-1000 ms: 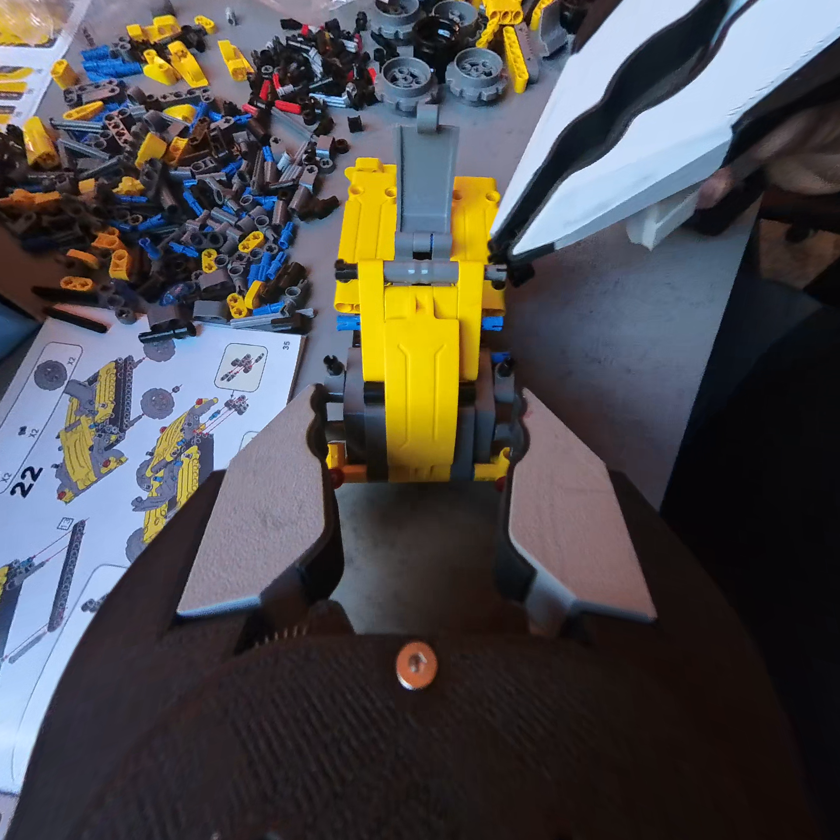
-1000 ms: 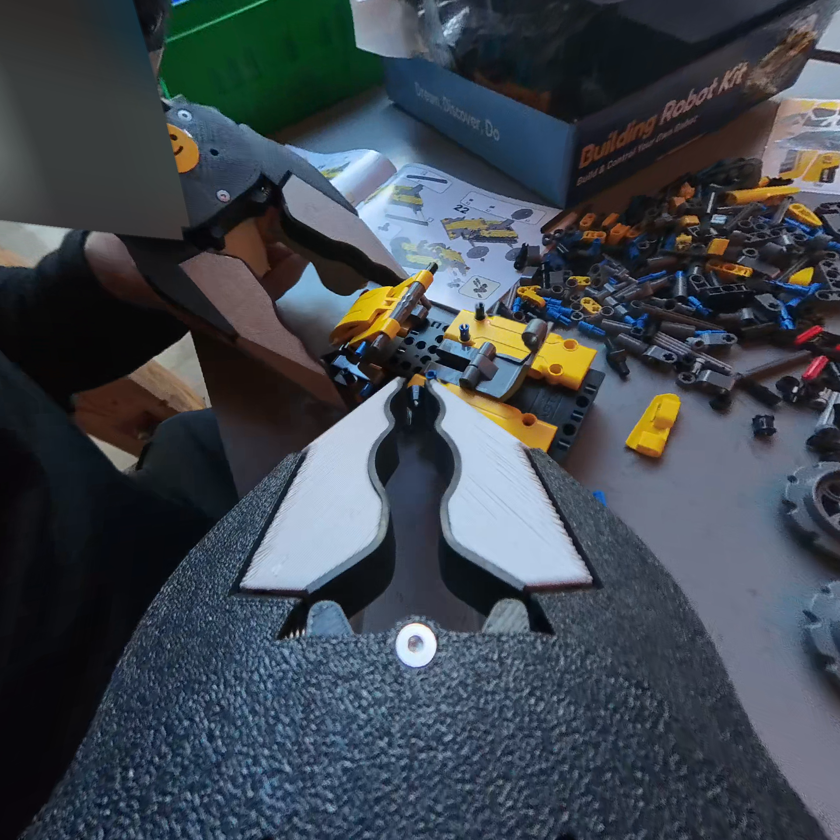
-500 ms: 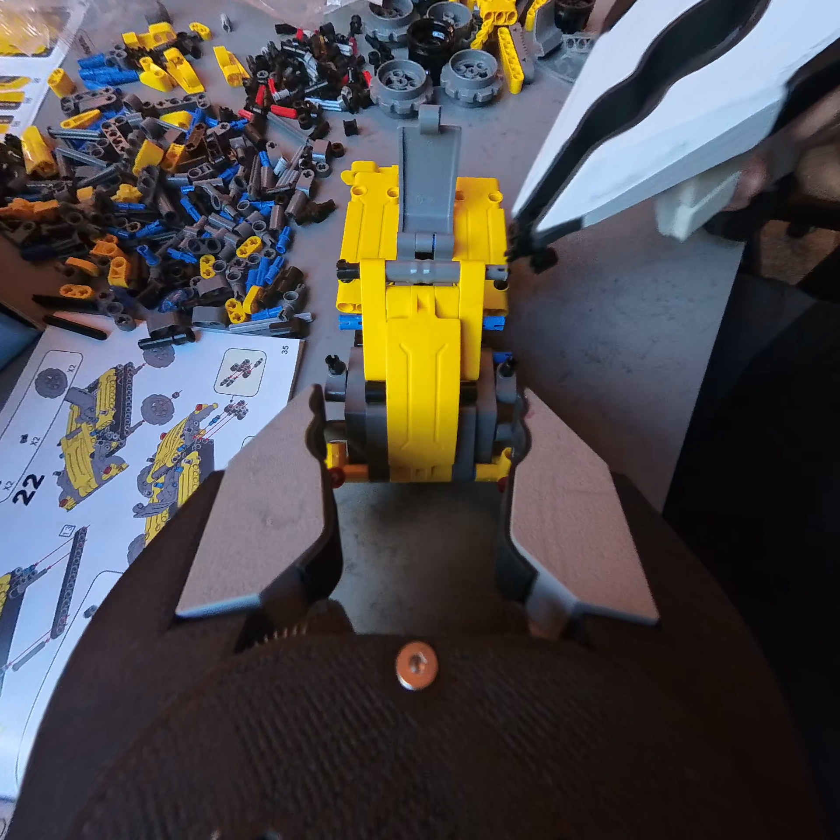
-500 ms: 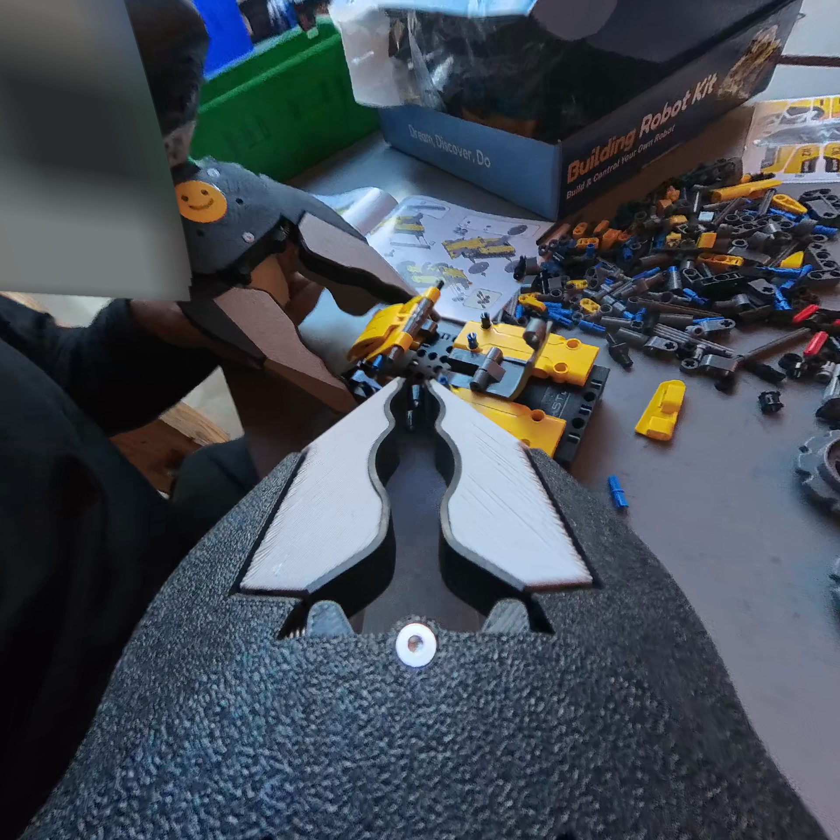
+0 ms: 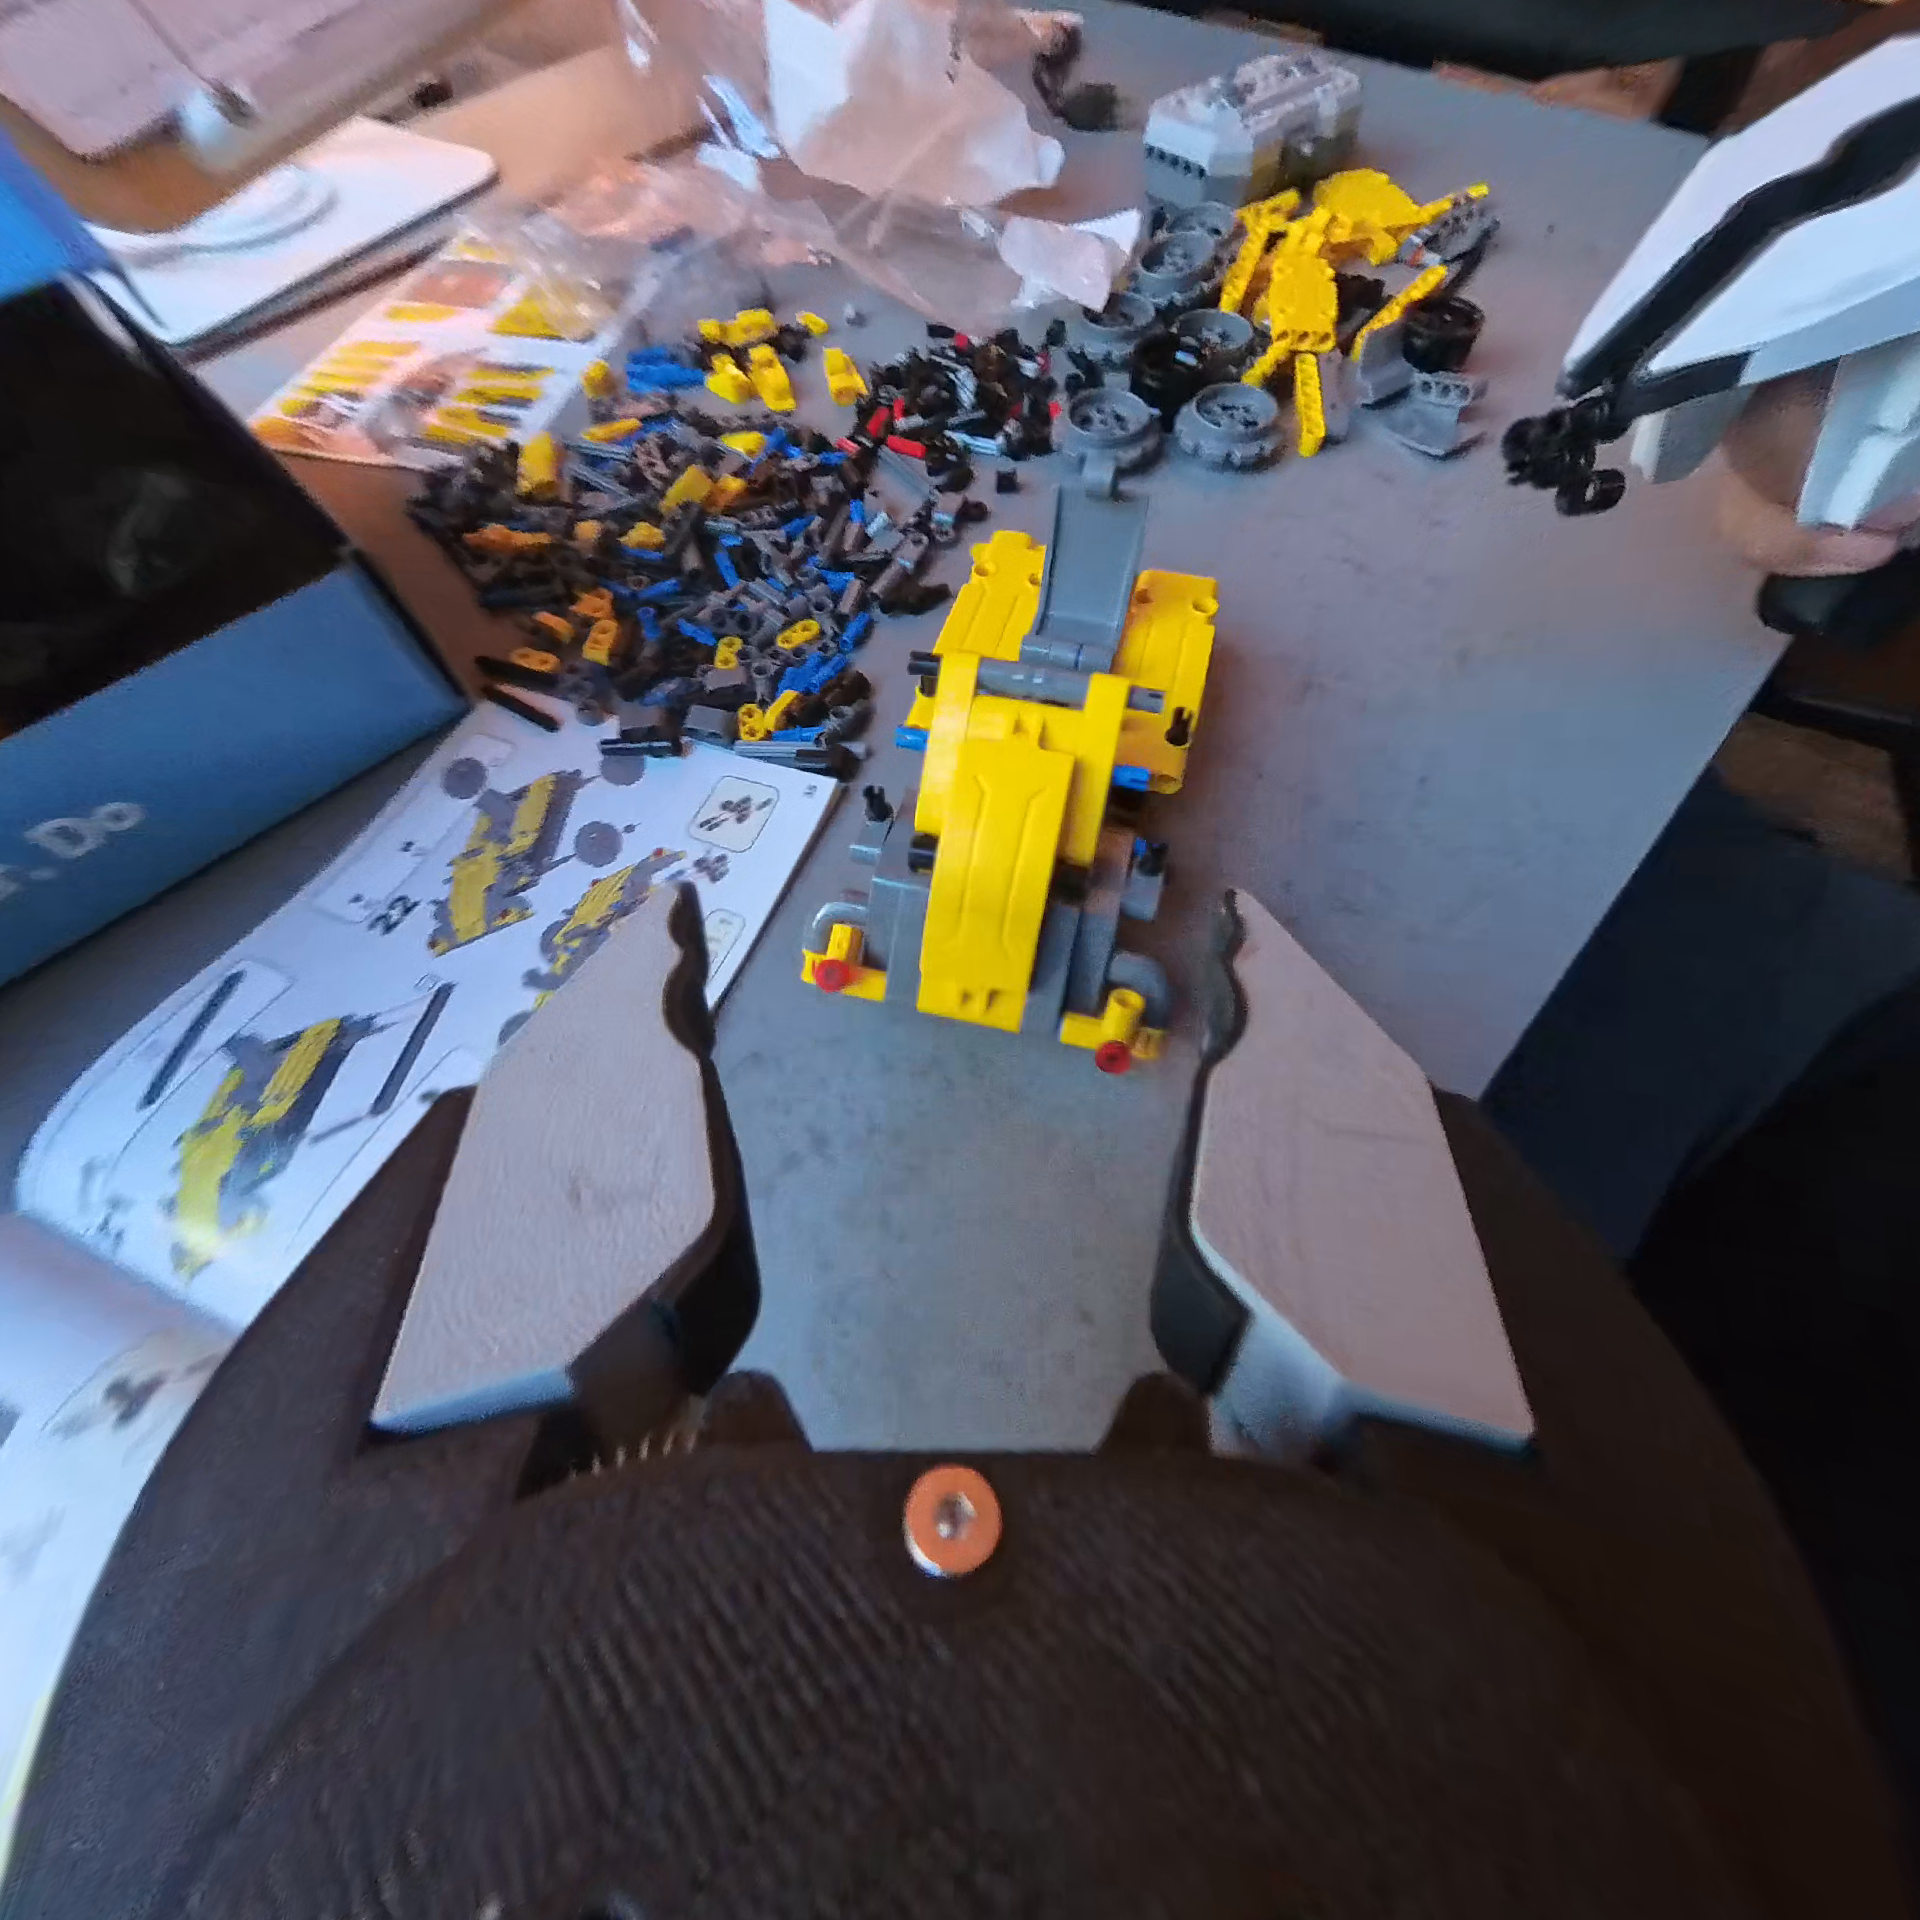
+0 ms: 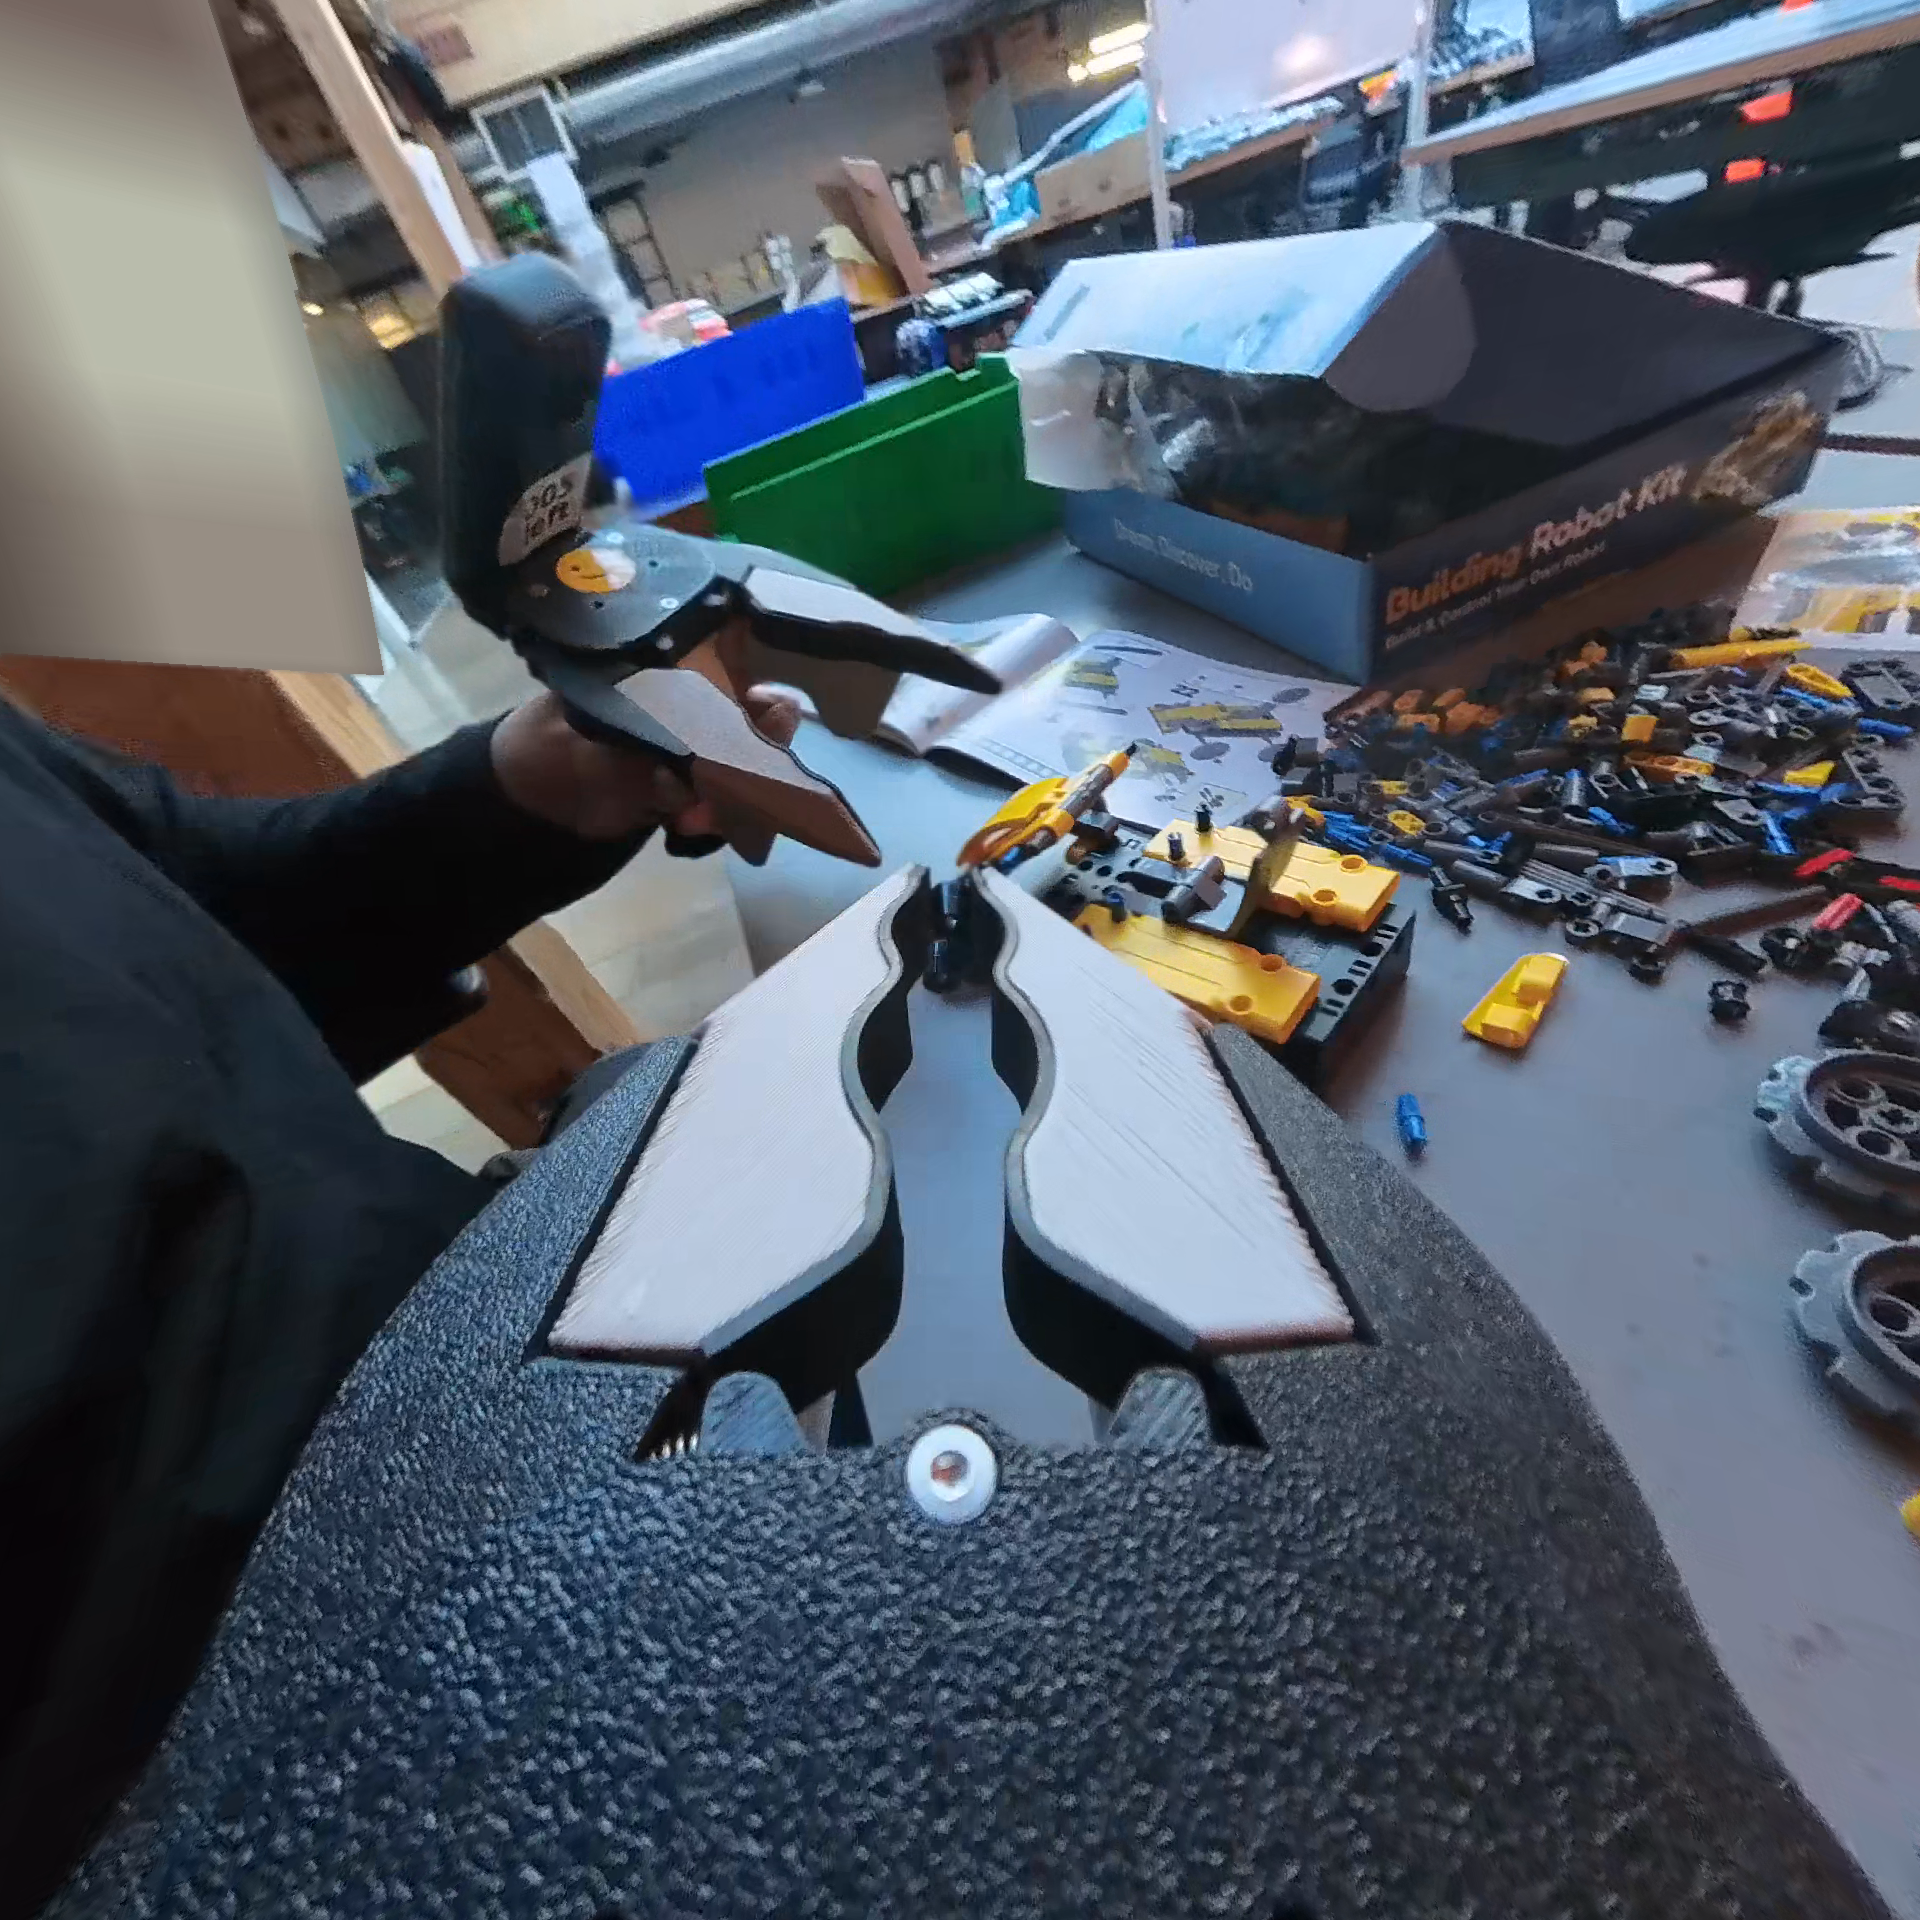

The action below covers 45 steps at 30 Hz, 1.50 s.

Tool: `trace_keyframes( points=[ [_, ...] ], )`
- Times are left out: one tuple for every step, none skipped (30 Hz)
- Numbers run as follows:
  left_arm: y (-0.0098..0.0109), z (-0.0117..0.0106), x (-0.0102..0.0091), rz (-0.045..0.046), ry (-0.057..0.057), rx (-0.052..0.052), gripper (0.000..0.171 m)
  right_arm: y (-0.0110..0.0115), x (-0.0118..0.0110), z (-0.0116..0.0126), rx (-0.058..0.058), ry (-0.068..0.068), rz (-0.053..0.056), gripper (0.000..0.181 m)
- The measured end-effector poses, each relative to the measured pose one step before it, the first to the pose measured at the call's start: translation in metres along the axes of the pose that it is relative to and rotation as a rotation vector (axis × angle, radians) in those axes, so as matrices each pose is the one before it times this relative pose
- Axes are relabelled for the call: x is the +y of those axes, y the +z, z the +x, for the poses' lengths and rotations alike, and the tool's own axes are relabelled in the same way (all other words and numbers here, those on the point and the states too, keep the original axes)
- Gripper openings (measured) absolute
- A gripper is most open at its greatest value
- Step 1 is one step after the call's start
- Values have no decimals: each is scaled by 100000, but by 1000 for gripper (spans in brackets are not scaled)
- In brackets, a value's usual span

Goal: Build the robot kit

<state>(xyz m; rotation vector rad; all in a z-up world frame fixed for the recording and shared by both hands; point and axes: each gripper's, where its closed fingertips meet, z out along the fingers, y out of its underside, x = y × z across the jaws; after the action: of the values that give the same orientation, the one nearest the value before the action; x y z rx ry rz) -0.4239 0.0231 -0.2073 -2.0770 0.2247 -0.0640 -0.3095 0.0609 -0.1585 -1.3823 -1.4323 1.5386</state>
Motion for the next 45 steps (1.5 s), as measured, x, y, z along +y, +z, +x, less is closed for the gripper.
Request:
trace_keyframes(
  points=[
    [-799, 522, -218, 1543, -15, -3150, 90, -119, -26, -265, -1265, -1302, 810, 7],
    [-751, 810, -273, 2306, -963, -1684, 88, -50, 92, -185, -853, -1427, 418, 7],
    [-670, 977, -229, 2882, -1533, -666, 86, 22, 95, -122, -590, -850, 486, 7],
    [-560, 1053, -108, 2893, -2297, 53, 83, 34, 25, -104, -495, -110, 1043, 7],
    [-449, 1059, 62, 2756, -2944, 686, 82, 51, 27, -52, -170, 210, 1108, 7],
    [-350, 1098, 265, 2209, -3000, 1780, 80, 76, 84, 14, 96, 254, 831, 7],
    [-273, 992, 416, 1981, -2567, 2022, 80, 97, 158, 49, 27, 396, 325, 7],
    [-204, 807, 508, 1898, -1747, 1905, 79, 134, 167, 82, 165, 529, -120, 7],
    [-157, 605, 530, 1688, -753, 1733, 78, 167, 105, 118, 271, 637, -356, 7],
    [-115, 474, 391, 2406, 714, 1874, 75, 214, -30, 56, -102, 714, -316, 7],
    [-98, 342, 249, 2861, 1531, 1734, 74, 287, -200, -80, -876, 593, -125, 7],
    [-91, 299, 213, 1641, 1034, 2151, 72, 351, -366, -127, -779, 156, 103, 7],
    [-64, 303, 138, 668, -74, 2950, 71, 447, -510, -123, -350, -271, 293, 7],
    [-87, 273, 50, 539, -722, 3322, 70, 538, -615, -285, -1108, -397, 635, 7],
    [-153, 110, 23, 532, -1070, 2492, 68, 644, -682, -464, -2095, -119, 1076, 7],
    [-254, -233, 15, 430, -957, 534, 64, 755, -646, -539, -2596, 245, 1248, 7],
    [-359, -428, -61, 842, -298, -562, 55, 889, -514, -589, -3243, 674, 884, 7],
    [-454, -469, -289, 1731, -167, -436, 42, 1006, -299, -606, -3775, 947, 238, 7],
    [-495, -476, -560, 2596, -321, 122, 28, 1076, -113, -522, -3896, 1315, -161, 7],
    [-505, -538, -739, 3476, -1016, 122, 15, 1109, 20, -486, -4248, 1667, -181, 7],
    [-436, -638, -724, 3342, -1581, -179, 7, 1092, 214, -397, -4370, 1398, -869, 7],
    [-348, -834, -535, 1913, -2041, -1125, 5, 1014, 316, -204, -3390, 325, -1421, 7],
    [-215, -897, -412, 661, -3262, -1342, 6, 889, 257, -1, -1994, -273, -952, 7],
    [-118, -667, -431, 596, -4084, 29, 11, 770, 151, -45, -2112, 392, -143, 7],
    [-18, -384, -383, 647, -4184, 1284, 15, 660, 161, -228, -3202, 1687, 292, 6],
    [62, -256, -277, 196, -4134, 1141, 20, 521, 276, -337, -3525, 1838, 208, 7],
    [125, 60, -110, -501, -2612, 1832, 24, 368, 480, -119, -1543, 859, -780, 7],
    [181, 231, 52, -943, 166, 1018, 27, 173, 515, -71, -471, -113, -1003, 6],
    [225, 231, 127, -891, 2326, -755, 28, 18, 392, -152, -458, -408, -366, 7],
    [271, 374, 114, -478, 2652, -587, 29, -116, 238, -273, -846, 468, 284, 7],
    [305, 520, 64, -213, 1129, 513, 31, -210, 64, -383, -1298, 1122, 1161, 7],
    [320, 677, 15, -175, -454, 2139, 32, -267, 92, -409, -1258, 914, 829, 7],
    [265, 748, -141, 476, -1189, 3189, 29, -296, 286, -274, -243, 230, -666, 7],
    [181, 710, -259, 1054, -1177, 3294, 25, -405, 97, -352, -258, -594, 155, 7],
    [183, 479, -87, 39, -593, 2293, 22, -481, -158, -493, -726, -453, 1279, 7],
    [167, 504, -44, -75, -10, 2488, 20, -438, -89, -384, -67, -383, 623, 7],
    [200, 399, -55, 121, -280, 1304, 19, -404, -129, -357, 25, -797, 1154, 7],
    [276, 433, -98, 328, 136, 1019, 19, -374, -195, -371, -361, -210, 1923, 7],
    [378, 429, -100, 381, 958, 686, 19, -378, -244, -349, -722, 689, 2176, 7],
    [413, 417, -87, 396, 756, 600, 19, -396, -228, -343, -910, 565, 2197, 7],
    [384, 420, -78, 157, -14, 736, 19, -408, -189, -252, -576, 66, 2108, 7],
    [347, 279, -50, -589, 246, 171, 19, -410, -118, -125, 171, -110, 1612, 7],
    [286, 132, -61, -1198, 1123, -726, 19, -431, -104, -86, 341, -300, 1082, 7],
    [271, 130, -46, -1659, 2184, -954, 18, -436, -134, -36, 799, -690, 777, 7],
    [270, 7, 4, -2542, 2490, -1903, 17, -416, -87, 104, 1824, -1646, 307, 7]
  ],
)
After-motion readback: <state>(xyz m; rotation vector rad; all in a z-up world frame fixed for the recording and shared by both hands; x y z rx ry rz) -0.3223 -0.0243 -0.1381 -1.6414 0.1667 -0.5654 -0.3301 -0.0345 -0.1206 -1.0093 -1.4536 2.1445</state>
